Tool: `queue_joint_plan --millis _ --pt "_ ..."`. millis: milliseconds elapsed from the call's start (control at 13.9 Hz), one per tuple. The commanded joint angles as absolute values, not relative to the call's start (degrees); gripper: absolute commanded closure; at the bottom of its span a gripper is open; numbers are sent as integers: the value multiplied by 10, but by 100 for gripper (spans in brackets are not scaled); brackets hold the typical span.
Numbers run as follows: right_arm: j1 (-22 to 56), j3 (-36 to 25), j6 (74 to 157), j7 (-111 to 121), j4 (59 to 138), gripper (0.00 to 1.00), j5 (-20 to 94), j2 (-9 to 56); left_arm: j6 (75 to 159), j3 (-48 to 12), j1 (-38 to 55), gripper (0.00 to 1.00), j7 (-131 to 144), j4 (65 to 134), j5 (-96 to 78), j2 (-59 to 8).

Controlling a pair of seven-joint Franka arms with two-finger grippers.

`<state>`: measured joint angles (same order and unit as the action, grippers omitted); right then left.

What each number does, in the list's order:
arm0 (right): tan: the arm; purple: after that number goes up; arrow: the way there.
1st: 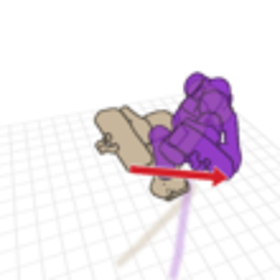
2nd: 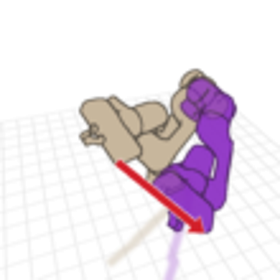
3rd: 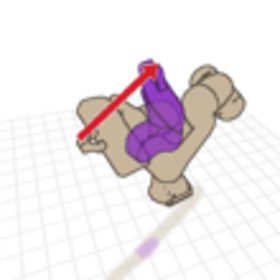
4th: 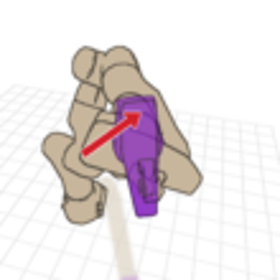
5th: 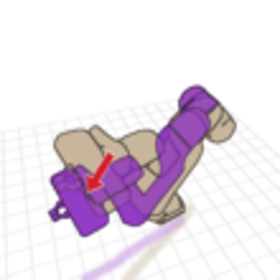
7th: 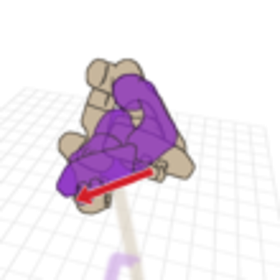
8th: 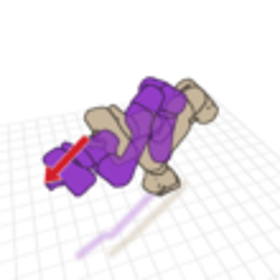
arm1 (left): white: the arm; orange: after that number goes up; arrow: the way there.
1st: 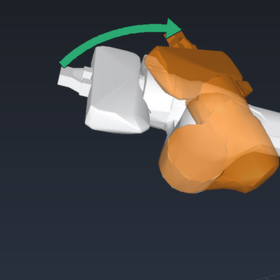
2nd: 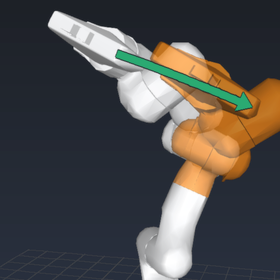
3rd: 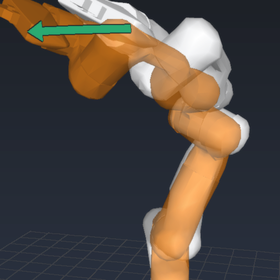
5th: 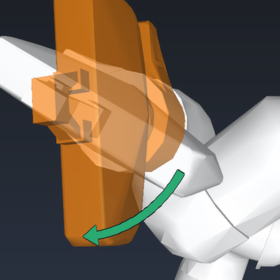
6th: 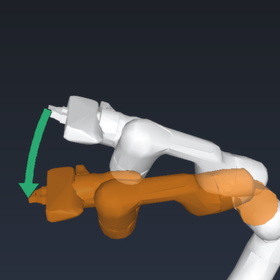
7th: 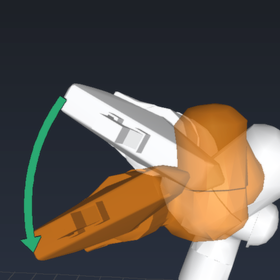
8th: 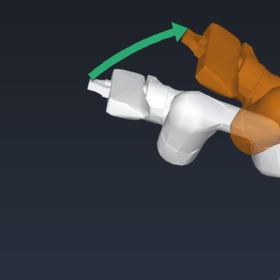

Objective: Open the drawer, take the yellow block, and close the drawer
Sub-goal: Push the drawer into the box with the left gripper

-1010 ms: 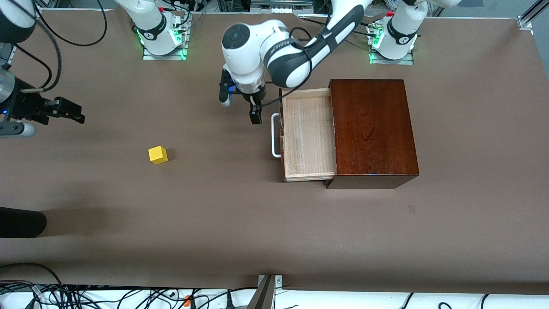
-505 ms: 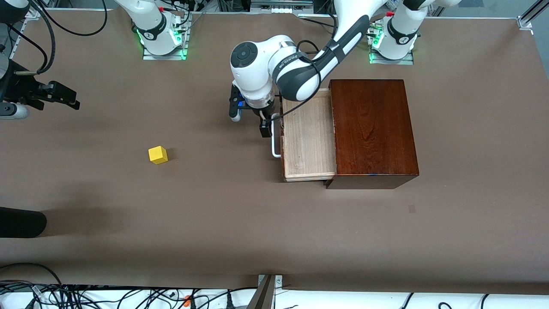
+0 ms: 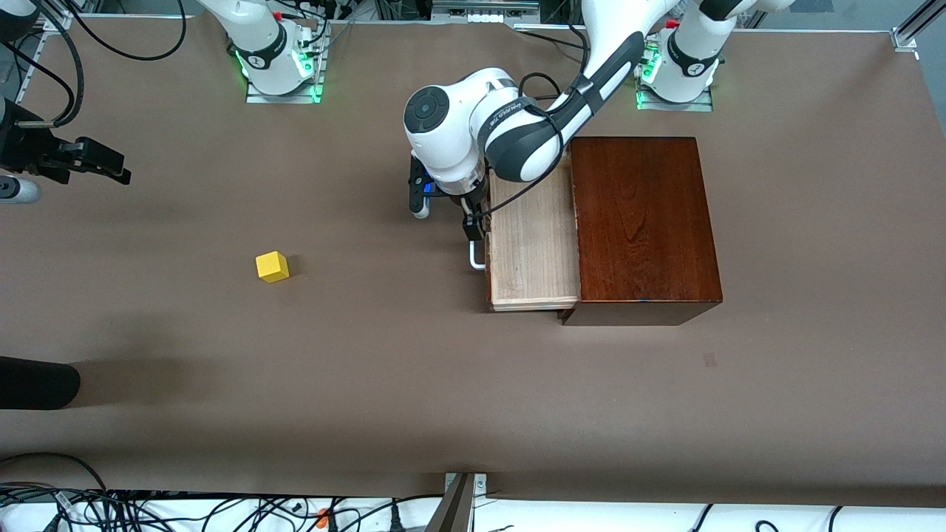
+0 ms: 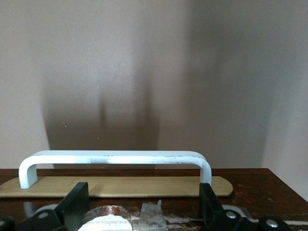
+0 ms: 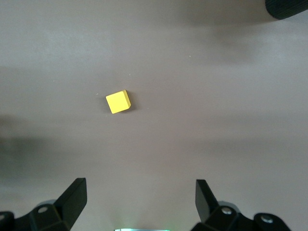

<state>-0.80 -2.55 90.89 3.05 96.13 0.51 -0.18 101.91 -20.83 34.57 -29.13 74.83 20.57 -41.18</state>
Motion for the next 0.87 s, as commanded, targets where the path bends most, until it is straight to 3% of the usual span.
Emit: queue_joint_plan --millis 0,794 --pt "-15 -21 904 40 968 0 4 -11 958 -206 325 0 -306 747 223 -397" --pt "-15 -26 898 40 968 0 4 -10 937 -204 276 0 -305 836 223 -345"
